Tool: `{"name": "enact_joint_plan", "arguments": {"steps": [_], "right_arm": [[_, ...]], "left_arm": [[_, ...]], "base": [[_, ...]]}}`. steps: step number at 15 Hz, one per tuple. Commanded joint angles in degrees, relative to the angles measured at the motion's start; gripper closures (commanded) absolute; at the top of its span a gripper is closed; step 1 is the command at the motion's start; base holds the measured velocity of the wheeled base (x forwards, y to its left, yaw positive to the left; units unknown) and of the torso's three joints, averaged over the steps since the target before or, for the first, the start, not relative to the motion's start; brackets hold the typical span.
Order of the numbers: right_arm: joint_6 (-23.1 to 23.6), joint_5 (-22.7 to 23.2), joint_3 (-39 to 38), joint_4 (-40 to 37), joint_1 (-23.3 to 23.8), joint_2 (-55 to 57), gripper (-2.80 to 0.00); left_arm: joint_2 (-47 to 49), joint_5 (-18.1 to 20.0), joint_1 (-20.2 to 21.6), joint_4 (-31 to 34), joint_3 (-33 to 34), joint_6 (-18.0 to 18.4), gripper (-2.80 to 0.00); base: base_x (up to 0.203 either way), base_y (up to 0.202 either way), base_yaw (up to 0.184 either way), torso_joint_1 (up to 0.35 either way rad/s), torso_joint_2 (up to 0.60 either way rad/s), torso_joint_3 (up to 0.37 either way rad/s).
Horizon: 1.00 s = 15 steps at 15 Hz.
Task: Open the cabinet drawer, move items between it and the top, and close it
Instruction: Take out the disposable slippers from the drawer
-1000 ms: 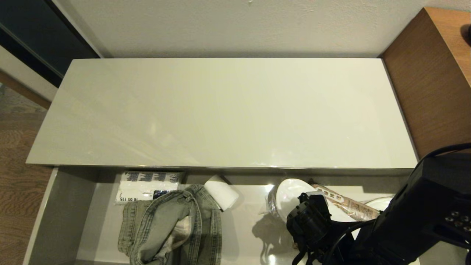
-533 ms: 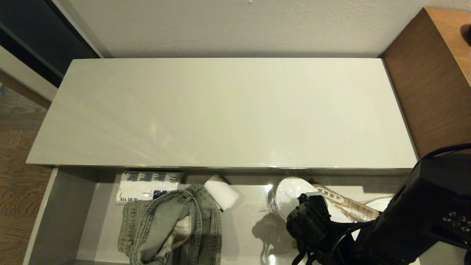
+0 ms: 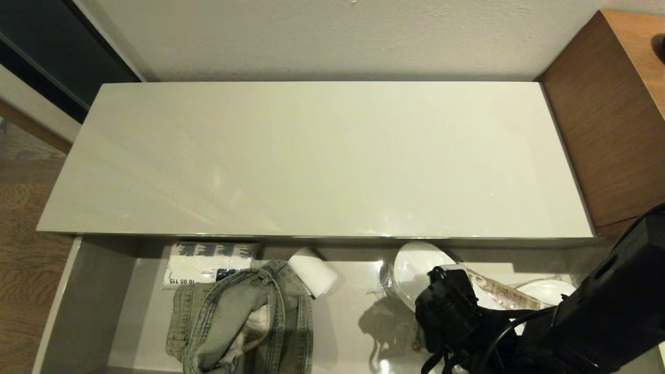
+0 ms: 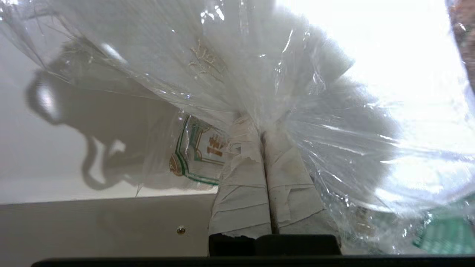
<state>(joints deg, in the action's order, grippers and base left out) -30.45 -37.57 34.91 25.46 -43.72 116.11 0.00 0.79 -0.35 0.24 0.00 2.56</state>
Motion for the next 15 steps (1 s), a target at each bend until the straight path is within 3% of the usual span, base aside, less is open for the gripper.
{"name": "enact_joint_plan", "arguments": {"steps": [1,4,8,15], "right_arm": [[-0.15,0.02,-0.55,-0.28,0.03,-4.36,0.00],[-0.02,1.62,-1.67,-4.50,-0.01,-13.87,0.00],[-0.33,6.04,-0.84,-17.91,0.09,-27.05,0.00],[-0.40,8.54,6.44,-41.74,0.12,-41.69,0.00]], "left_arm": [[0.09,0.00,0.00,0.02,0.00,-0.01,0.00],[0.09,0.00,0.00,0.02,0.00,-0.01,0.00],[0.09,0.00,0.00,0.02,0.00,-0.01,0.00],[0.09,0.00,0.00,0.02,0.00,-0.01,0.00]], "base": [[0.000,0.000,0.000,0.000,0.00,0.000],[0.000,0.000,0.000,0.000,0.00,0.000],[0.000,0.000,0.000,0.000,0.00,0.000],[0.000,0.000,0.000,0.000,0.00,0.000]]}}
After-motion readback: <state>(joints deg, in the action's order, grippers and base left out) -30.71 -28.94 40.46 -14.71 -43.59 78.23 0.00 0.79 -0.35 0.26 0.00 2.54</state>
